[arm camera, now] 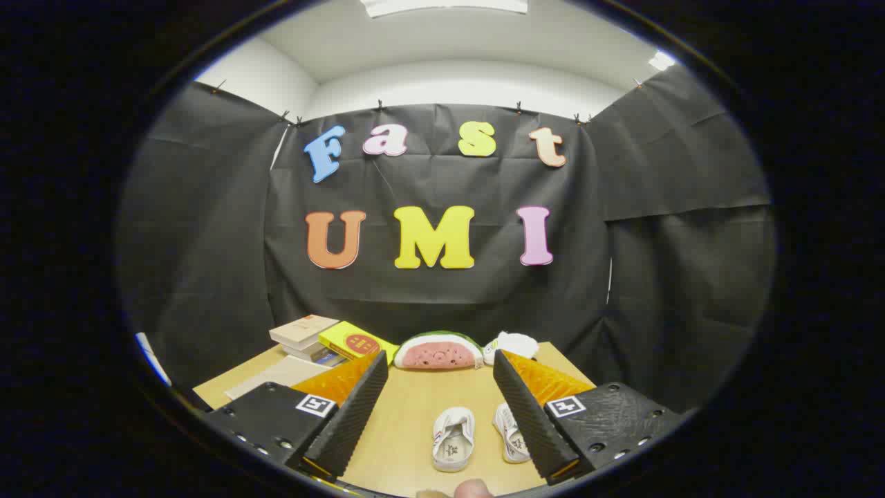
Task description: Open the storage box then place both shoes into the box .Put the left shoe in first, then the right shoe, with the right side of both shoes facing outward in a uniform manner.
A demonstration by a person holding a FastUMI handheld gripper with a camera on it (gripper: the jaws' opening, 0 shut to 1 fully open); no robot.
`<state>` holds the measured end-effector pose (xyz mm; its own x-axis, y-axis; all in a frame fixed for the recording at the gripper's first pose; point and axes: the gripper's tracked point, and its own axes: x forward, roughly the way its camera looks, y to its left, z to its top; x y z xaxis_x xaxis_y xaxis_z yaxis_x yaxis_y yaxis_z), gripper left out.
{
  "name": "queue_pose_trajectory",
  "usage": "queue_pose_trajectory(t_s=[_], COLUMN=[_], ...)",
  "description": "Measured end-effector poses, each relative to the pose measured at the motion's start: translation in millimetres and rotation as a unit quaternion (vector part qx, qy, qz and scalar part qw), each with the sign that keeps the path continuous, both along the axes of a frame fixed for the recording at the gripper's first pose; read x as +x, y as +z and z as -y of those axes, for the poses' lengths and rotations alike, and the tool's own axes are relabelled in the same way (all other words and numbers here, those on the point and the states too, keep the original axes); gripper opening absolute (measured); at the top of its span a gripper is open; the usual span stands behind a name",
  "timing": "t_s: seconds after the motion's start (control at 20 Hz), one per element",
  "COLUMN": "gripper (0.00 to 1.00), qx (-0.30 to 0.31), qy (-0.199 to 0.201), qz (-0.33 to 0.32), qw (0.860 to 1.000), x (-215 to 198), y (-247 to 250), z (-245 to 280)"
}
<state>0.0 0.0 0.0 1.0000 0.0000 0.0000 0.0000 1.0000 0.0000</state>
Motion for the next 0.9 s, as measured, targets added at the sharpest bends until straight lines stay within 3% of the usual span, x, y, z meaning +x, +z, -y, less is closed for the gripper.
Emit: queue_pose_trajectory(t_s=[0.9], gripper=[0.95], qx=[0.001], qy=[0.001], qz=[-0.035], qw=[0.999], x=[6.1], y=[-16.7], z=[7.0])
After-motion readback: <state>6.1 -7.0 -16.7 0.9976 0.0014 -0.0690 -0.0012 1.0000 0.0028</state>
